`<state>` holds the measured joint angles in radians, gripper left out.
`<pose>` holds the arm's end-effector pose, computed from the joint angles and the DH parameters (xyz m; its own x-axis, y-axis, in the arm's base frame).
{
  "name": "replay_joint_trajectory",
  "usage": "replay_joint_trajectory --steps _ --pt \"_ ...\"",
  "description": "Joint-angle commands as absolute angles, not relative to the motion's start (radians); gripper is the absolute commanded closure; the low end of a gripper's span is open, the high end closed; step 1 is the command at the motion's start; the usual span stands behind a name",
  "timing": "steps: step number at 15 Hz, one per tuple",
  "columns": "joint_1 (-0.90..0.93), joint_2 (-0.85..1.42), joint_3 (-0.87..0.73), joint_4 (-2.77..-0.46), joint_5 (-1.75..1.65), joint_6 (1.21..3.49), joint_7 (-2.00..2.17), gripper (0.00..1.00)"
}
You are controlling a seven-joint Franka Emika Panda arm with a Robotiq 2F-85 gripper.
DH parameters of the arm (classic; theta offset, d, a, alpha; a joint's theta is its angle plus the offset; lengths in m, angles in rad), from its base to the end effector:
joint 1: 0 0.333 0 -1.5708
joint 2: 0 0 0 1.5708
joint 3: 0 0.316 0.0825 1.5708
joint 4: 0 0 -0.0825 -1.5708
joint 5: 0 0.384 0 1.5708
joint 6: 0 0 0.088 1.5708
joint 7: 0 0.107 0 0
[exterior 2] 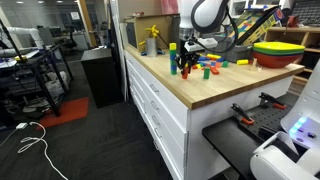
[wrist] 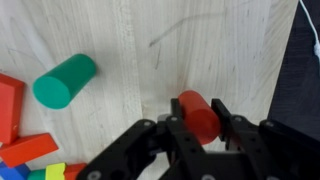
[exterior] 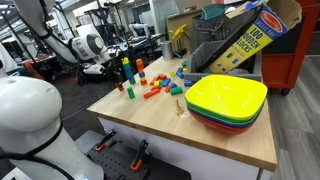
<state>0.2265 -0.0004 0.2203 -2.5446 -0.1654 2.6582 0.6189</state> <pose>0.4181 0.2055 0.2814 0.9896 -0.0287 0.1409 -0.0309 -0.9994 0.0135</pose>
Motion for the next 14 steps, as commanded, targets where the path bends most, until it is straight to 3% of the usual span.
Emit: replay_joint_trajectory --steps 1,14 --pt "0.224 -0.001 0.221 -2.519 -0.229 2.582 0.652 0.91" --pt "0.244 0.039 0.236 -2.481 -0.042 2.47 0.476 0.91"
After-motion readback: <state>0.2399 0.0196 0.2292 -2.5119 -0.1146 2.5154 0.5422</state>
